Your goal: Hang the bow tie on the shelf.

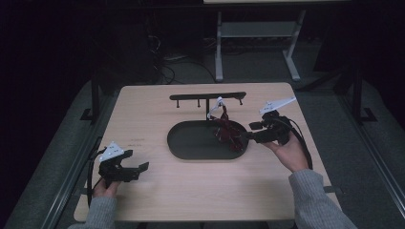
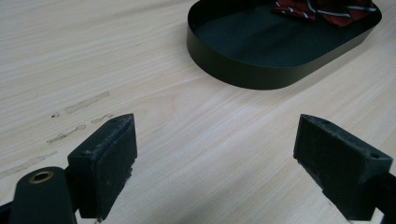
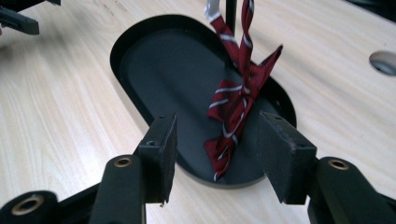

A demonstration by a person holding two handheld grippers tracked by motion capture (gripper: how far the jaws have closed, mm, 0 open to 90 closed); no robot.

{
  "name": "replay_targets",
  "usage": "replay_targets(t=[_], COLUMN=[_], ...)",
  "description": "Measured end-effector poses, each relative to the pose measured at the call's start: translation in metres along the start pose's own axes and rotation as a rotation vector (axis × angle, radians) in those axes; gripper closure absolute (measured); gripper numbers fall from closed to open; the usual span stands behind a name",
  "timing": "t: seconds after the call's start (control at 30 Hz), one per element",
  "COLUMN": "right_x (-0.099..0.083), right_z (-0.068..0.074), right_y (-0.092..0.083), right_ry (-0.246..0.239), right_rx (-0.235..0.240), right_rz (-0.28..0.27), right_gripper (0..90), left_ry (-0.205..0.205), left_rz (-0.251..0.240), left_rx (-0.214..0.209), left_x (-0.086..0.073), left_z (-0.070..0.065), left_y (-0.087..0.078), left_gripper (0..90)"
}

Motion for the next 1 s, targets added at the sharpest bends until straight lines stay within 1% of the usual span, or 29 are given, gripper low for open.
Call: replay_targets(t=[0.1, 0.17, 0.27, 0.43, 0.53, 0.57, 0.73, 0.77, 1.0], right_x=[-0.007, -0.009, -0.015, -0.021, -0.023, -0.026, -0.033, -0.034, -0.045], right_z=[-0.002, -0.002, -0.004, -0.006, -0.006, -0.006, -0.008, -0.008, -0.011], right_y=[-0.002, -0.003, -0.003, -0.004, -0.006, -0.006, -0.007, -0.008, -0.013], right_ry=[0.019, 0.021, 0.021, 0.045, 0.032, 0.042, 0.052, 0.065, 0.071], right_rx=[-0.002, -0.004, -0.005, -0.007, -0.013, -0.014, -0.019, -0.018, -0.028], right_rz=[0.003, 0.001, 0.002, 0.016, 0.005, 0.007, 0.009, 0.015, 0.008], right_gripper=[46.8, 46.8, 46.4, 45.3, 45.3, 45.1, 44.7, 44.4, 44.3], left_ry=[0.001, 0.002, -0.001, -0.001, -0.002, -0.001, -0.001, -0.001, 0.003], left_rz=[0.002, 0.002, 0.000, 0.001, 0.000, 0.000, 0.000, -0.001, 0.003], left_rx=[0.001, 0.001, 0.000, 0.002, 0.001, 0.002, 0.003, 0.002, 0.002], left_x=[0.000, 0.000, 0.000, 0.000, 0.000, 0.000, 0.000, 0.000, -0.001], left_z=[0.000, 0.000, 0.000, 0.000, 0.000, 0.000, 0.000, 0.000, 0.000], left_y=[0.000, 0.000, -0.001, -0.001, -0.001, -0.001, -0.001, -0.001, -0.001], left_gripper=[13.0, 13.0, 13.0, 13.0, 13.0, 13.0, 13.0, 13.0, 13.0])
Point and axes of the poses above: each handheld gripper's, and its own axes: y roughly forward along the jaws, x roughly out of its top, z roughly to its left, the point moved 4 cm from there along y, roughly forward along the jaws, and after that the axes turned 13 degrees about -z, right-handed, at the moved point
